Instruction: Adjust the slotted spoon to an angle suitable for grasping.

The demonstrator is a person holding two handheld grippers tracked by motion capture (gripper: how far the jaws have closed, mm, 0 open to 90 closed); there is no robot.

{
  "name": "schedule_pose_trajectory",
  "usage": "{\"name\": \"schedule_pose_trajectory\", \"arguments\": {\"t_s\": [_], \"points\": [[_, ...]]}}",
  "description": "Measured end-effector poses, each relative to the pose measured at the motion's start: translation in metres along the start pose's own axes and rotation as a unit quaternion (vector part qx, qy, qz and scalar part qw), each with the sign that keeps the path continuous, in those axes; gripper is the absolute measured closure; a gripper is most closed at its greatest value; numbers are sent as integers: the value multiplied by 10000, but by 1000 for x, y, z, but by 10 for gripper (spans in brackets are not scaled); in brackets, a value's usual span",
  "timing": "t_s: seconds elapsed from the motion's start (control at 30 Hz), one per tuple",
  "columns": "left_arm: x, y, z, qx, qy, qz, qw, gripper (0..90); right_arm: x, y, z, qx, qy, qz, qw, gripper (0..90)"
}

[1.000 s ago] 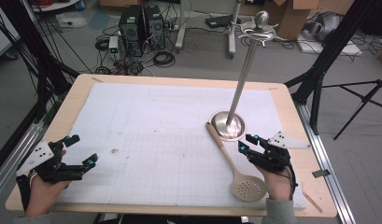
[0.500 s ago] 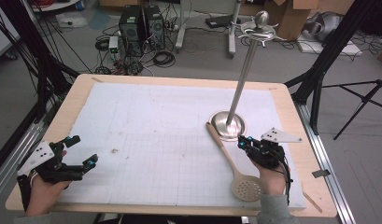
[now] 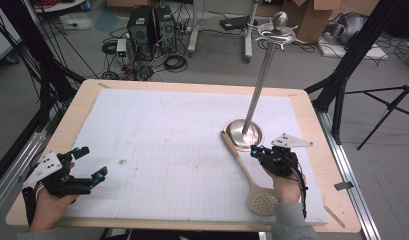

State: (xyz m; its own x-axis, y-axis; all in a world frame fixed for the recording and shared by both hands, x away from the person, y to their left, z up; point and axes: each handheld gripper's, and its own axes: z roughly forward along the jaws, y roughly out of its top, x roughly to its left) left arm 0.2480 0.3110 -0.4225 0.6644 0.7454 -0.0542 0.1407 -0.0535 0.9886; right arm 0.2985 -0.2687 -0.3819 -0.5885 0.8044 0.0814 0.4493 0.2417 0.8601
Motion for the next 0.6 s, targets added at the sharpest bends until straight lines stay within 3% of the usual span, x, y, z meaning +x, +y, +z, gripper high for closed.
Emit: {"name": "schedule_pose_trajectory", "arguments": {"t_s": [0.17, 0.27, 0.6], "points": [[0, 1, 0, -15, -7, 1, 10000, 18, -1, 0, 8, 136, 37, -57, 9999, 898], [0, 0, 1, -7, 0, -26, 10000, 18, 4, 3, 13, 257, -23, -280, 9993, 898], [0, -1, 2, 24, -14, -18, 10000, 18, 0, 3, 23, 413, -70, -311, 9986, 900]]}}
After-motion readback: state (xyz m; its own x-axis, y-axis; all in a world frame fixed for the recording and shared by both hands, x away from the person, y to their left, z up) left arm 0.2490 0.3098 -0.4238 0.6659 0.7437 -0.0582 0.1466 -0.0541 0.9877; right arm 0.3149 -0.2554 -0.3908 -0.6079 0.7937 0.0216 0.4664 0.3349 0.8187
